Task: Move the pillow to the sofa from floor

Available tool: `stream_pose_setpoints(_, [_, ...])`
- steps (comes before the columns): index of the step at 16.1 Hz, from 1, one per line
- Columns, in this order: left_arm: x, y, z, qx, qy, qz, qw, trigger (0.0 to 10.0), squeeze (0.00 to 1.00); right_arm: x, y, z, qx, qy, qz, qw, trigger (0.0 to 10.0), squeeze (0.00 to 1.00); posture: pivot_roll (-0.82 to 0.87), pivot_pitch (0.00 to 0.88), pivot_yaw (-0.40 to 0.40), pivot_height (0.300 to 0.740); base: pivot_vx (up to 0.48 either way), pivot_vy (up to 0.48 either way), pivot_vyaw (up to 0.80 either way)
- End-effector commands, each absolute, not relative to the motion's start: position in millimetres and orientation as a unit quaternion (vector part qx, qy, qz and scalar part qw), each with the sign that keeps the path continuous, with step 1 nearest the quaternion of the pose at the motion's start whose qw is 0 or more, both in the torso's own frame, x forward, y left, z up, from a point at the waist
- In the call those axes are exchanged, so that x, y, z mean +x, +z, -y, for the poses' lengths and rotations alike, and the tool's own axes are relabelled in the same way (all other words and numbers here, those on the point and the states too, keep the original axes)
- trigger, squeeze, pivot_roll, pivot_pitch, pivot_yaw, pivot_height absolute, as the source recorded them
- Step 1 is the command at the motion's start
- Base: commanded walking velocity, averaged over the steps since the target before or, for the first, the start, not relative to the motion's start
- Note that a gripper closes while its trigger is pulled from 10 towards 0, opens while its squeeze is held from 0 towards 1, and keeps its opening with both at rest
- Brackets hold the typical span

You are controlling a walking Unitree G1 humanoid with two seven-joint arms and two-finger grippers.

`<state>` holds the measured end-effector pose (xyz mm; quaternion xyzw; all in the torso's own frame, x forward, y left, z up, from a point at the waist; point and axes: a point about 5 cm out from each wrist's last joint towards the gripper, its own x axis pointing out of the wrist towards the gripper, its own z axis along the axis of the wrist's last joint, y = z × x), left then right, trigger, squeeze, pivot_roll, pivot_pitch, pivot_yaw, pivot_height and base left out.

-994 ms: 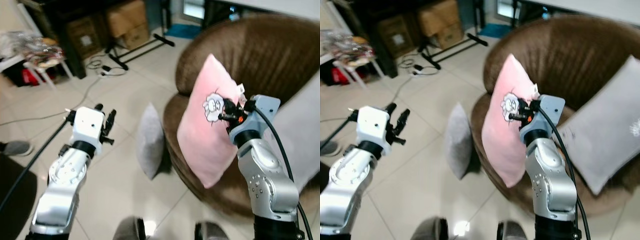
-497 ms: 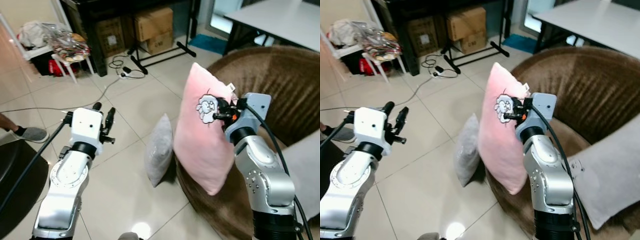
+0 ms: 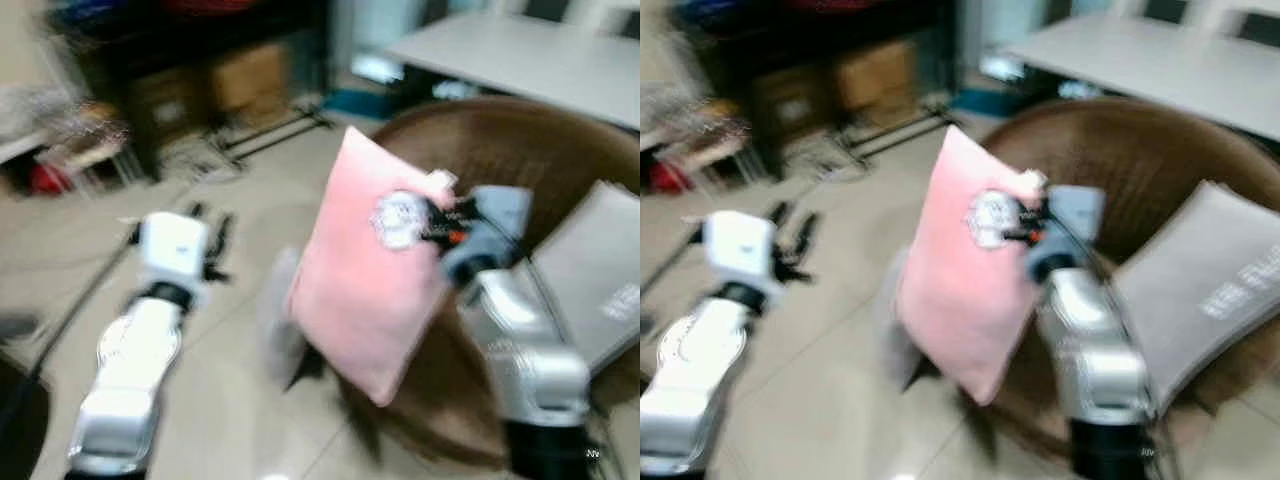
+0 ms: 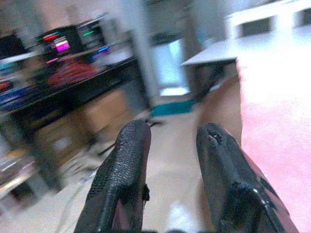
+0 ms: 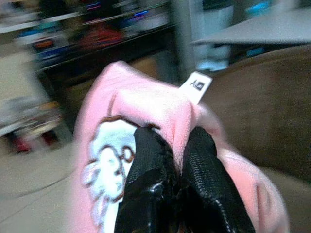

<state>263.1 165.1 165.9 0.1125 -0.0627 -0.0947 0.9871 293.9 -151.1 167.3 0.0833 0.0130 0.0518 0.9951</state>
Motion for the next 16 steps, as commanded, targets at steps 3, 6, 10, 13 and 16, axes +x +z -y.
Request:
stream_pose_setpoints(3, [263, 167, -173, 0.12, -0.087, 0.061, 0.987, 10.0, 0.0, 296, 185, 134, 0.091, 0.09, 0.031, 0.991, 10.0, 0.0, -0.08, 0.0, 0.034, 0.74, 0.342, 0.0, -0.27])
stream_pose_setpoints(6, [261, 167, -173, 0.122, -0.088, 0.061, 0.987, 10.0, 0.0, 296, 185, 131, 0.094, 0.101, 0.033, 0.99, 10.0, 0.0, -0.08, 0.0, 0.034, 0.74, 0.345, 0.0, 0.0])
stream_pose_setpoints(10, [258, 166, -176, 0.129, -0.094, 0.058, 0.985, 10.0, 0.0, 297, 185, 124, 0.094, 0.116, 0.034, 0.988, 10.0, 0.0, -0.06, 0.0, 0.033, 0.74, 0.335, 0.0, 0.0])
stream_pose_setpoints(13, [255, 163, -175, 0.134, -0.113, 0.042, 0.984, 10.0, 0.0, 297, 183, 117, 0.097, 0.139, 0.023, 0.985, 10.0, 0.0, -0.06, 0.0, 0.036, 0.74, 0.099, 0.0, 0.0])
stream_pose_setpoints(16, [245, 150, -172, 0.163, -0.2, -0.002, 0.966, 10.0, 0.0, 306, 181, 107, 0.136, 0.143, 0.001, 0.98, 10.0, 0.0, -0.05, 0.0, 0.043, 0.74, 0.0, 0.0, 0.0])
